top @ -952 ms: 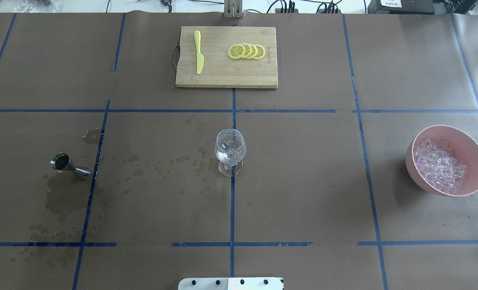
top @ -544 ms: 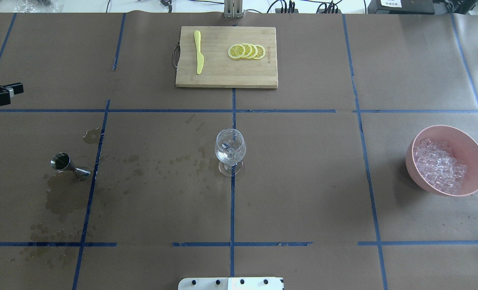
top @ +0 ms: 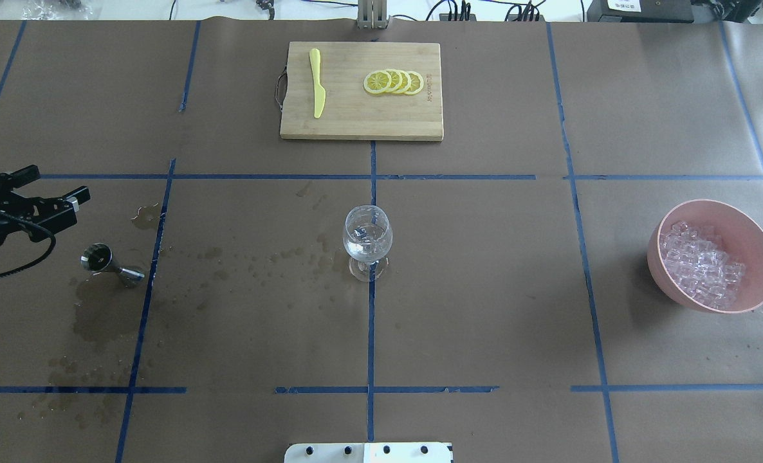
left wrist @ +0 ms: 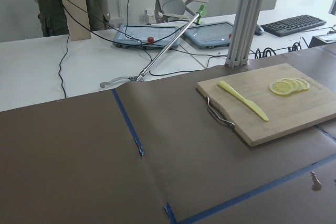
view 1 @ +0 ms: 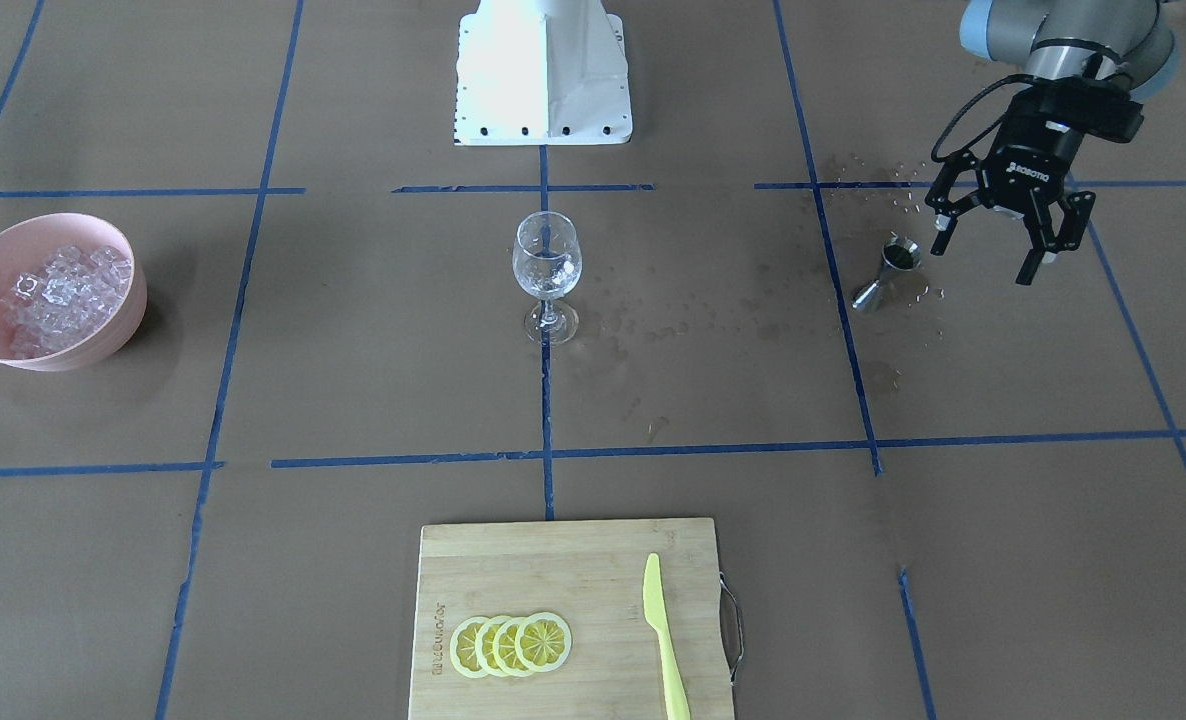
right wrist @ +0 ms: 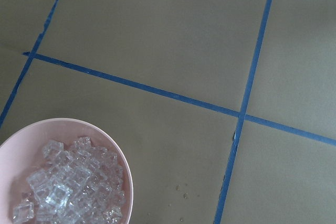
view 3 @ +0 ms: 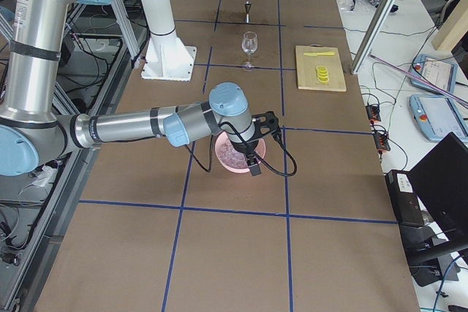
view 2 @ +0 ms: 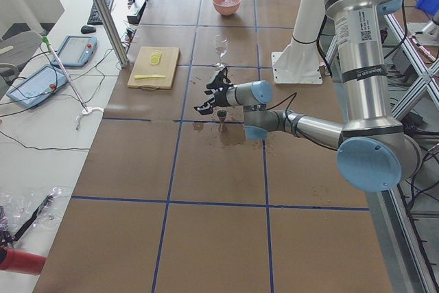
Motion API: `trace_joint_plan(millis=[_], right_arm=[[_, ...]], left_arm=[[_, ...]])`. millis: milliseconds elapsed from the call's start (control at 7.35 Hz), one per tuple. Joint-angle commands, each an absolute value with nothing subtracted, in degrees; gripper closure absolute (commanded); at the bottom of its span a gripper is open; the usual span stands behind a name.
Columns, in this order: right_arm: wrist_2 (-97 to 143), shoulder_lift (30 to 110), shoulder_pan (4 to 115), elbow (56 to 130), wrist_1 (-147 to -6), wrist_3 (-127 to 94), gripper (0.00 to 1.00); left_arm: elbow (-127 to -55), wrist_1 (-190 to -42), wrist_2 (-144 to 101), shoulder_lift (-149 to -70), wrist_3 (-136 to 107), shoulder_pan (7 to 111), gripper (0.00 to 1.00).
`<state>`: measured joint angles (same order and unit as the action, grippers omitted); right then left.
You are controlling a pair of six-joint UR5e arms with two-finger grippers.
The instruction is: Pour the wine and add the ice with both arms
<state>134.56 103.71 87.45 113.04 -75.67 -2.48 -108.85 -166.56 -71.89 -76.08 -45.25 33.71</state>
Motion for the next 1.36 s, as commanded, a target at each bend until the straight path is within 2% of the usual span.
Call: trace_joint_plan(millis=[0,544,1224], right_arm=[[134.56,103.71,87.54,113.12,-75.67,-2.46,0.0],[134.56,103.71,87.54,113.12,-75.67,-2.46,0.0],[134.56,103.8,87.45,113.2,-75.67,-2.55,0.0]], left_arm=[[-108.2,-166.64,-56.4,-75.5,-47.71,22.19,0.0],[-102.23,-166.9,-42.56,-76.37,-54.75,11.53,0.0],[-94.77,-166.99,-40.34,-80.85,-57.47,8.97,0.01]])
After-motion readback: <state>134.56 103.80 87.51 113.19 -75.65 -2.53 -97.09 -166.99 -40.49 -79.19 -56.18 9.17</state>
